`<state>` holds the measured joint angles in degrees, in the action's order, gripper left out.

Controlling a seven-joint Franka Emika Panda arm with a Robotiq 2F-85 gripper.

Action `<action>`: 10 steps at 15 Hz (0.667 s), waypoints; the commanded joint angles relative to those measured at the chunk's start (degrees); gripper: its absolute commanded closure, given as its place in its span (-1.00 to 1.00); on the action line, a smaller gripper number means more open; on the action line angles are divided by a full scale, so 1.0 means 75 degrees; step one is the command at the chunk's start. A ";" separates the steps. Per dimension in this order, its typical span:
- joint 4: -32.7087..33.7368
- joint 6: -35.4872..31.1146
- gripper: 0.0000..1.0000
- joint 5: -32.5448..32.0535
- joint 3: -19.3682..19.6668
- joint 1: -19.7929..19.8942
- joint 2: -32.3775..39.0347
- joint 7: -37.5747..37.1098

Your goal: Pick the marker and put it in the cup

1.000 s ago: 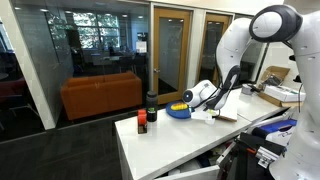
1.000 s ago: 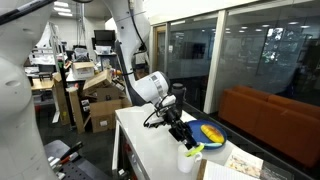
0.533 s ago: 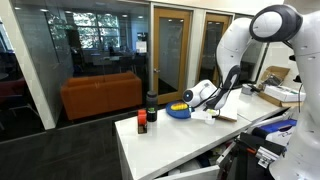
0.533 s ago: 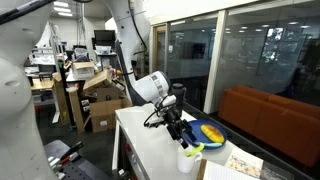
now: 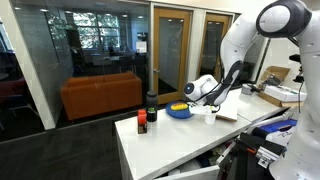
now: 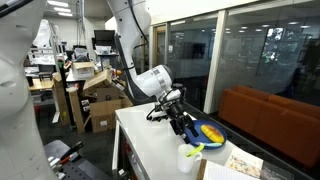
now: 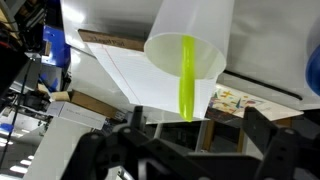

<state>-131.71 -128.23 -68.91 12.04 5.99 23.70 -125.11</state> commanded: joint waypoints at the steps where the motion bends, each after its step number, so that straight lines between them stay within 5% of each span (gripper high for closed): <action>1: -0.0146 -0.0102 -1.00 0.0611 -0.0206 0.0311 -0.0407 0.0745; 10: -0.0379 -0.0790 -1.00 0.2695 -0.0441 0.0341 -0.1261 0.4242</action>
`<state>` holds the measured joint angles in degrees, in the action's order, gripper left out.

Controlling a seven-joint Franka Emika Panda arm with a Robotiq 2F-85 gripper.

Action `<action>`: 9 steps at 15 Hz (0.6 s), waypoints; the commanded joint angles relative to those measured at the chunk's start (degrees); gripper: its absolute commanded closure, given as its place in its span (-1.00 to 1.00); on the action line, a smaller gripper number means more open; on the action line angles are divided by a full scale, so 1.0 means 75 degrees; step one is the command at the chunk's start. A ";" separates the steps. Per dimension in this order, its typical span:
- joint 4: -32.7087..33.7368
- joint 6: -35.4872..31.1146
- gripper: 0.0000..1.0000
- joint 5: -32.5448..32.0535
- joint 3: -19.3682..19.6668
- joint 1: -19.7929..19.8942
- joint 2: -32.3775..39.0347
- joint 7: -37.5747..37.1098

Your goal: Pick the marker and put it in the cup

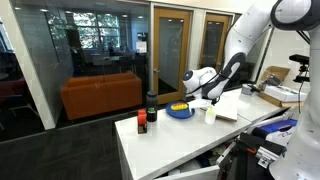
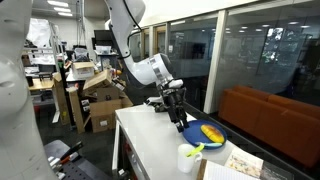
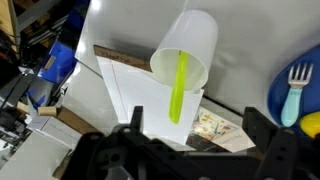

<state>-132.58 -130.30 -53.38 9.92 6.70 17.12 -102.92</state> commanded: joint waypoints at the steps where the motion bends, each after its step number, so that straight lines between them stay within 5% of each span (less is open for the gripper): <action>1: -0.0315 -0.0633 -1.00 0.0908 -0.0164 0.0235 -0.0480 0.1786; 9: -0.0585 -0.0843 -1.00 0.3151 -0.0205 0.0173 -0.1156 0.6266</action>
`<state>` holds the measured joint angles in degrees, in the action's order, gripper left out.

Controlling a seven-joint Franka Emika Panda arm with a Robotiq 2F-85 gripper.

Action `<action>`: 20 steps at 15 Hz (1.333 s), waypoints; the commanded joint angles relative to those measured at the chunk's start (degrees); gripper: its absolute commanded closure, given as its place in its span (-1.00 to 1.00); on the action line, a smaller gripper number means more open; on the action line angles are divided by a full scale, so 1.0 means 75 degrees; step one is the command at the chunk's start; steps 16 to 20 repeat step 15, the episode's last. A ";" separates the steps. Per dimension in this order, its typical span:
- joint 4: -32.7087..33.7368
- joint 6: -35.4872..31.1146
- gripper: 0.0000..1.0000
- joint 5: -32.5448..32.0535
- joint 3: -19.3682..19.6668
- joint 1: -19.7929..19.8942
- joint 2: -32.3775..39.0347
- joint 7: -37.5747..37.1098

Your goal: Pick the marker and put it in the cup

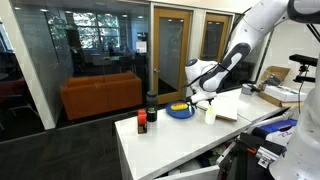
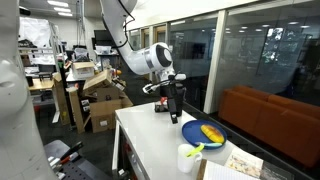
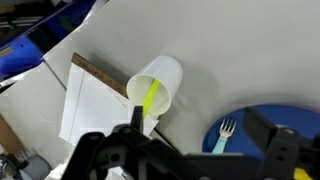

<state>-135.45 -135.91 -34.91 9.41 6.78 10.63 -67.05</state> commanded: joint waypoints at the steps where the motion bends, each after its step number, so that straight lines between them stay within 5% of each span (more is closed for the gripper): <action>1: -0.0202 -0.0033 -1.00 0.0987 -0.0139 0.0141 -0.0337 0.2061; 10: -0.0082 0.0949 -1.00 0.2611 -0.0096 0.0025 -0.0917 0.7016; 11: -0.0056 0.0619 -1.00 0.2380 -0.0037 -0.0023 -0.0766 0.6209; 20: -0.0056 0.0797 -1.00 0.2452 -0.0052 -0.0009 -0.0818 0.6775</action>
